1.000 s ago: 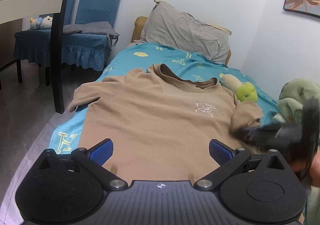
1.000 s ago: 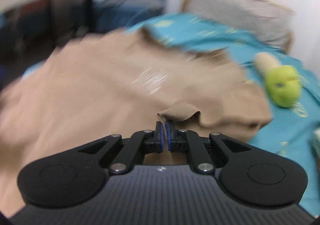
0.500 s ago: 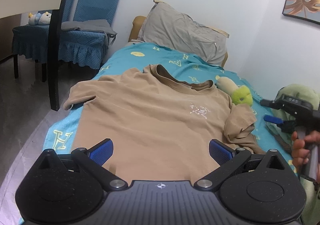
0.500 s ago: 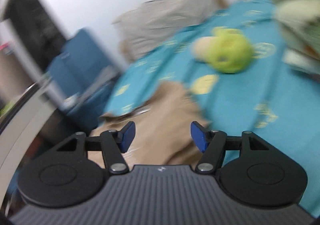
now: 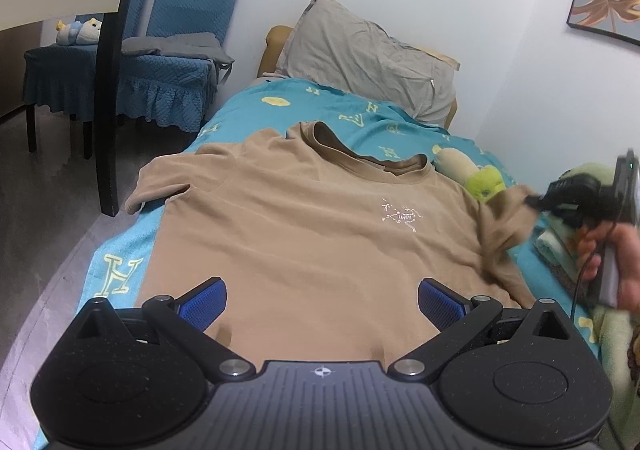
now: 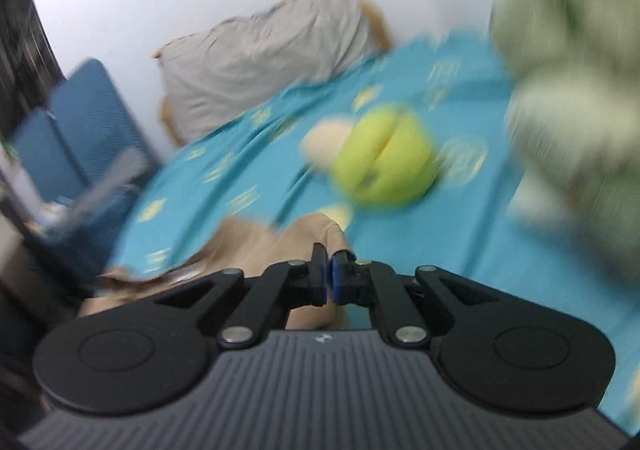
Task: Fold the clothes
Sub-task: 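Release the folded sleeve and grasp the hem with the right gripper, then lift the shirt side with the right gripper, fold it over the body, release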
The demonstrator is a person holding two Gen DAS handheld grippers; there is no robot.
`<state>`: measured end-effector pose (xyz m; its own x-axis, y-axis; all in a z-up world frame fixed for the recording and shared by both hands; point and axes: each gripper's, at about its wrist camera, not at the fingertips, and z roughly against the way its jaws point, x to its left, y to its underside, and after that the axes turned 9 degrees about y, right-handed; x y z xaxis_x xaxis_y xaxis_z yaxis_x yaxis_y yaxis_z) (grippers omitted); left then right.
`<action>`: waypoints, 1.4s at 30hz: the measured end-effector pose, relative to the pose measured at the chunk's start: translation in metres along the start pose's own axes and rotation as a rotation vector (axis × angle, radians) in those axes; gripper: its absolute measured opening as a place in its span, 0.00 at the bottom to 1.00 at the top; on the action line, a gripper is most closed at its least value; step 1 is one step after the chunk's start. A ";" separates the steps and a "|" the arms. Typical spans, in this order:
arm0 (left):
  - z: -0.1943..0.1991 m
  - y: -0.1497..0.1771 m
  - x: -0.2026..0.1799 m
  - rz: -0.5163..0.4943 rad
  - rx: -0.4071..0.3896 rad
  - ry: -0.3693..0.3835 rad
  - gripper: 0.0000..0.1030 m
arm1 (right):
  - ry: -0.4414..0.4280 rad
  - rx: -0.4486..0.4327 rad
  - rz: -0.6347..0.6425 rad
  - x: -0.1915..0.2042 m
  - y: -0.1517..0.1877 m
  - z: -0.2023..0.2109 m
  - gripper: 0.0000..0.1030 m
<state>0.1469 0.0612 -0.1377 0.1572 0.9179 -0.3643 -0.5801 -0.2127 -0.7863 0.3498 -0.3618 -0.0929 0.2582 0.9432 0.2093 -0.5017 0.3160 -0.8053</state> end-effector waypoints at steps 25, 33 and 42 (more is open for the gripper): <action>0.017 0.000 -0.006 -0.023 -0.031 -0.009 1.00 | -0.038 0.333 -0.749 -0.085 0.073 0.014 0.88; 0.010 0.002 -0.003 -0.023 -0.012 -0.008 1.00 | -0.112 0.240 -0.738 -0.091 0.088 -0.031 0.89; -0.007 0.001 0.003 -0.015 -0.006 -0.029 1.00 | 0.028 0.017 -0.493 -0.067 0.073 -0.080 0.67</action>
<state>0.1524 0.0613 -0.1426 0.1422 0.9303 -0.3380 -0.5729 -0.2011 -0.7946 0.3616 -0.4097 -0.2101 0.4905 0.6781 0.5474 -0.3278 0.7255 -0.6051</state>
